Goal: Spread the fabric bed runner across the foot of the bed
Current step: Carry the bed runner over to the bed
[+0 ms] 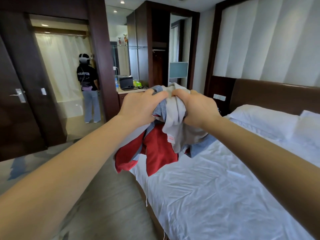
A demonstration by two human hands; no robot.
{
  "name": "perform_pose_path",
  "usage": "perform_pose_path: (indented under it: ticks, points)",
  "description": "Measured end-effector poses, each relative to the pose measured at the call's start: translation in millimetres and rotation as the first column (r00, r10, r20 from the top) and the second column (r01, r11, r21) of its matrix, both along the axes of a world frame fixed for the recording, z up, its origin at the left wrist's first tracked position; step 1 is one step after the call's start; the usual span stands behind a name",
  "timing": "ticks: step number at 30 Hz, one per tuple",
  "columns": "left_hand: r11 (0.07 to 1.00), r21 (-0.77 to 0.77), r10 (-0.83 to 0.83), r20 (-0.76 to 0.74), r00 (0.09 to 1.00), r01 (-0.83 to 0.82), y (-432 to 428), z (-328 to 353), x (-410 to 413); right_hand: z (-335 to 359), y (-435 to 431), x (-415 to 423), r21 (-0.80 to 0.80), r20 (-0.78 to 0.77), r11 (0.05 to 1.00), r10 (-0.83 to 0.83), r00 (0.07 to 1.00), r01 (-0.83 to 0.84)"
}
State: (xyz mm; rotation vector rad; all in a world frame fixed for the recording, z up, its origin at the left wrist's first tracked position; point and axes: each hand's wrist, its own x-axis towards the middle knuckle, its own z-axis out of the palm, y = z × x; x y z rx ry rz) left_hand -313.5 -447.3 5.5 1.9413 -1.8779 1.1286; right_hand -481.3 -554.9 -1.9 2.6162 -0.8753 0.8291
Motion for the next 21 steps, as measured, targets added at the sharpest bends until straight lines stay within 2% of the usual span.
perform_pose_path:
  ticks: [10,15,21]
  points:
    - [0.994,-0.012,-0.111,0.005,0.994,0.111,-98.9,-3.8,7.2,-4.2,-84.6,-1.4,-0.022,0.011,0.995,-0.096,0.995,0.096]
    - [0.979,0.043,-0.198,0.009,0.98,0.198,-148.5,-10.5,17.0,-17.2,-120.6,1.3,0.057,-0.003,0.984,-0.168,0.986,0.168]
    - [0.946,0.046,-0.322,0.031,0.946,0.32,-212.4,-11.6,34.4,-18.8,-153.5,7.8,0.04,0.016,0.949,-0.315,0.949,0.314]
